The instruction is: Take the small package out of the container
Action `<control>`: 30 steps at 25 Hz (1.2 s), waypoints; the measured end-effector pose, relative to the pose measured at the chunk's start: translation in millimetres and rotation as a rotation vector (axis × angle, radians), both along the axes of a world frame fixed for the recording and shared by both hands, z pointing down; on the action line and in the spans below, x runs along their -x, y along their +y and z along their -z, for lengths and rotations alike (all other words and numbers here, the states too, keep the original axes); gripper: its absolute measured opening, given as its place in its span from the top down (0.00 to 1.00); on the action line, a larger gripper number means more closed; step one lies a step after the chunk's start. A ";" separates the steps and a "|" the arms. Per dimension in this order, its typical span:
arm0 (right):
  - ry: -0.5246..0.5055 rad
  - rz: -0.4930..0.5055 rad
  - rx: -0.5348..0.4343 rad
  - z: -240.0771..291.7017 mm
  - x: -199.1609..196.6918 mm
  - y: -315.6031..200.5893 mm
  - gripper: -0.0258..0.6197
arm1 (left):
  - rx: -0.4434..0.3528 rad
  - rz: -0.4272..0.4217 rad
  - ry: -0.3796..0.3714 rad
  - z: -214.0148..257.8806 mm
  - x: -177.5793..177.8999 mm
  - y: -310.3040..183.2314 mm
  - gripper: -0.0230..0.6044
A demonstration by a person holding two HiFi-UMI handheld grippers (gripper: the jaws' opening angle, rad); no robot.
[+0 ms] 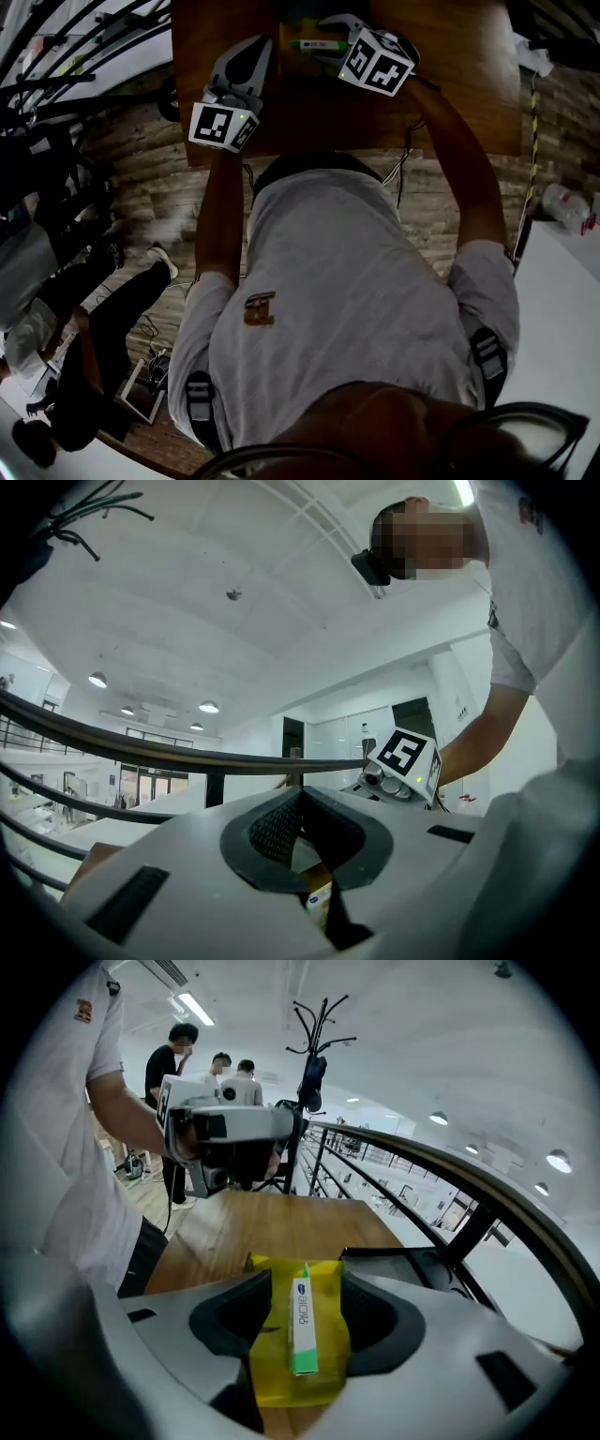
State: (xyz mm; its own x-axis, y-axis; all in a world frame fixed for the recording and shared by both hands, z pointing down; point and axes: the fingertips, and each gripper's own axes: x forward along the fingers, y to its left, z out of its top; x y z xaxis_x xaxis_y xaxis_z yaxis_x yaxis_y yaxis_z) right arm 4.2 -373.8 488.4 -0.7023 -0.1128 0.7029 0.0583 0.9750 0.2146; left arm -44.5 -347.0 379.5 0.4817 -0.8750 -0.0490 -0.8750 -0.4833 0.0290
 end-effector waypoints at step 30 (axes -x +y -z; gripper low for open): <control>0.370 0.057 0.074 -109.2 21.9 -7.6 0.68 | 0.061 -0.053 0.005 -32.3 32.7 -1.2 0.93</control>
